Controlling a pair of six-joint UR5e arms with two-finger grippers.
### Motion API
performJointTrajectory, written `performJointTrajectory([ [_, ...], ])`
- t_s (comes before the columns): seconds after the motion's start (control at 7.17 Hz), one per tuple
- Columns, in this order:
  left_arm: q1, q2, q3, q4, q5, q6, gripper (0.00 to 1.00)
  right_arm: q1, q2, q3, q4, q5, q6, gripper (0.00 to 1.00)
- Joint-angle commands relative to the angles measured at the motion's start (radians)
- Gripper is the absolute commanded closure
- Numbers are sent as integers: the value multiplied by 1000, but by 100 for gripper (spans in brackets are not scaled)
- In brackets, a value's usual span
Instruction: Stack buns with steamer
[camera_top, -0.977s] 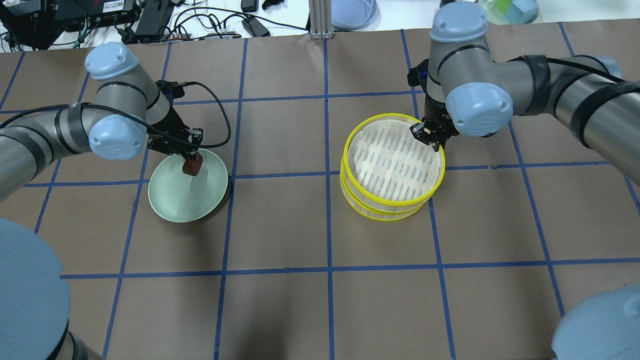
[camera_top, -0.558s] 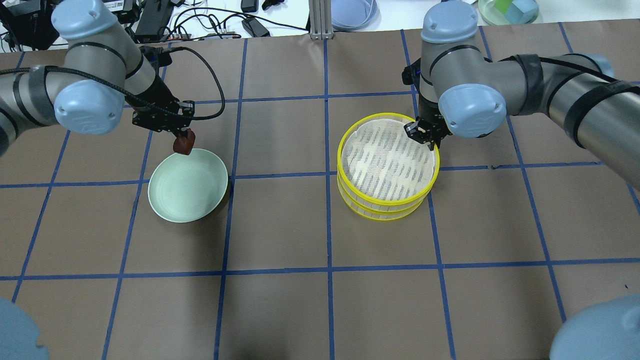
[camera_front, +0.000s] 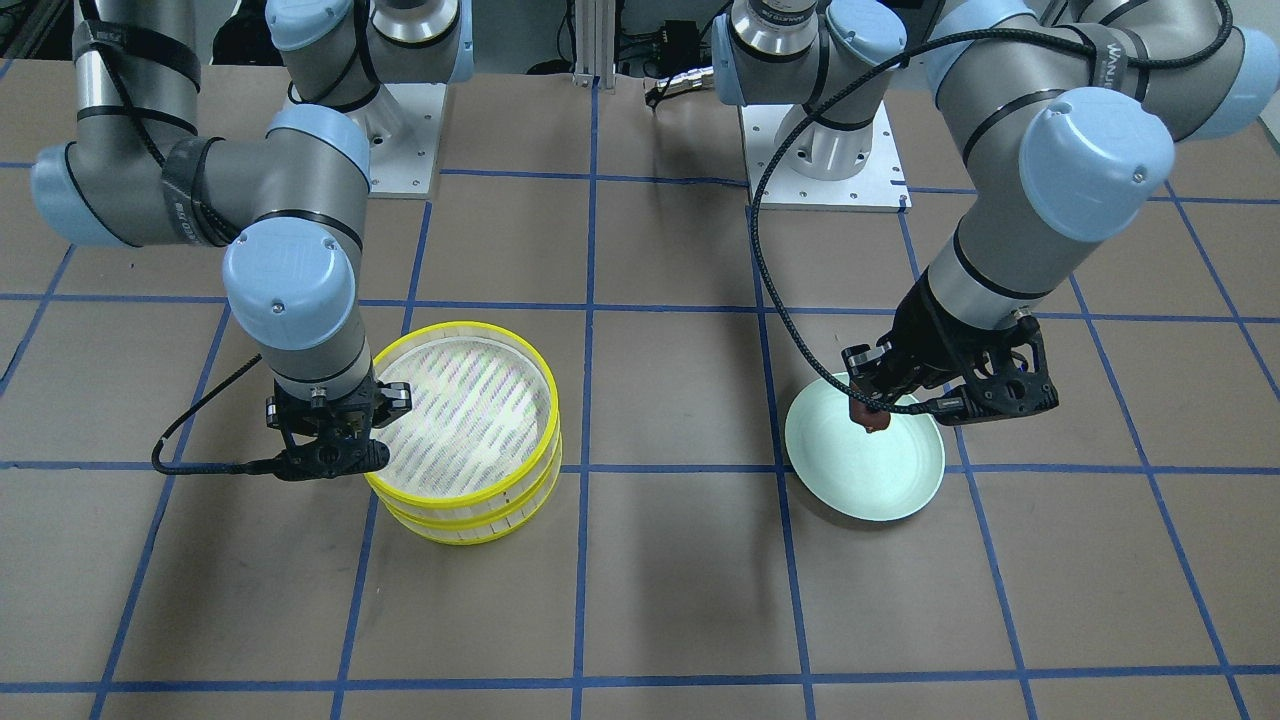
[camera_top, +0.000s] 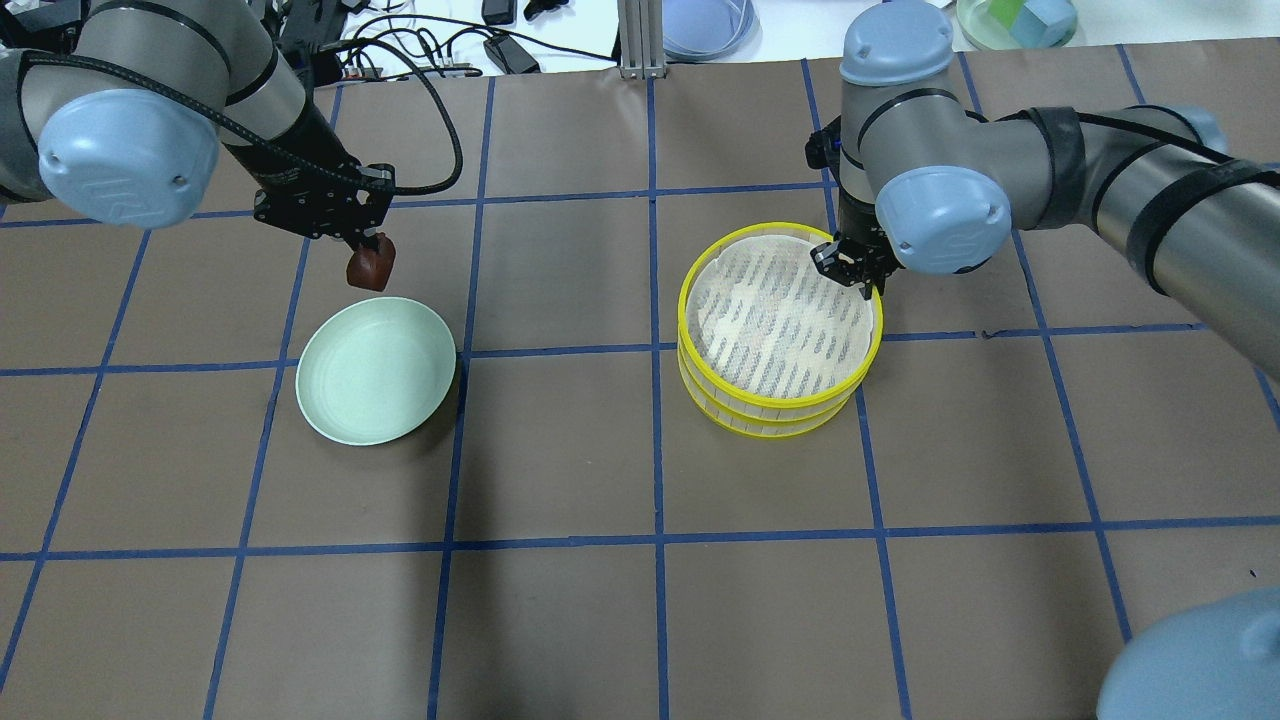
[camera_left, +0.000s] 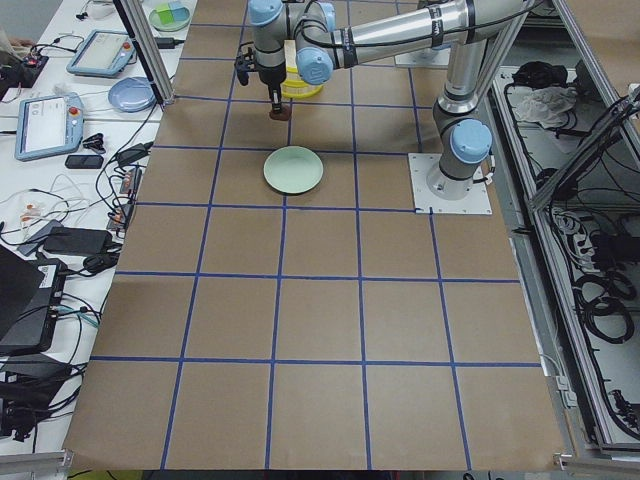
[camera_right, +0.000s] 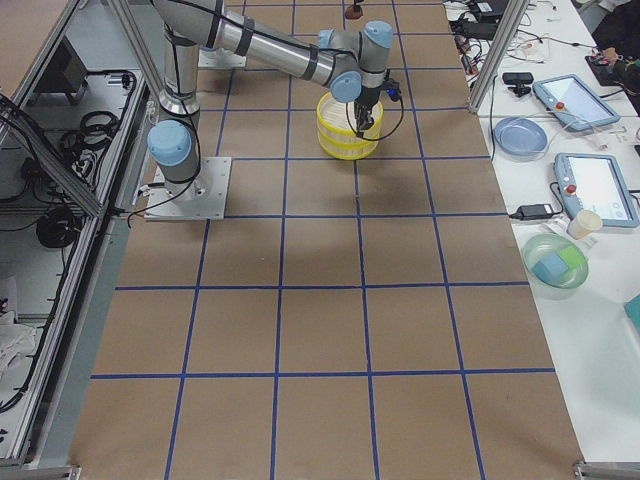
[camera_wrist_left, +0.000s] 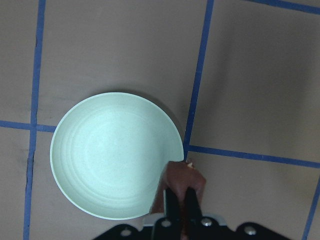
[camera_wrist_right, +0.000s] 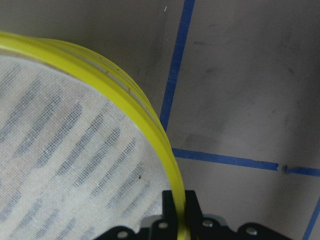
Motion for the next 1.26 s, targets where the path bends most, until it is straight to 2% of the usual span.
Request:
performJointTrajectory([
  [0.0, -5, 5, 1, -6, 2, -10, 100, 0, 8, 1, 2, -7, 0, 98],
  [0.14, -8, 9, 4, -9, 0, -19, 100, 0, 8, 1, 3, -11, 0, 63],
  [0.28, -14, 22, 6, -25, -4, -36, 100, 0, 9, 1, 2, -12, 3, 16],
  [0.42, -61, 43, 9, -41, 0, -99, 100, 0, -6, -2, 6, -12, 2, 0],
  [0.7, -180, 49, 29, -45, 9, -253, 100, -3, -99, -76, 30, -1, 5, 0],
  [1.12, -429, -12, 78, -42, -27, -626, 100, -18, -346, -175, 252, 38, -6, 1],
])
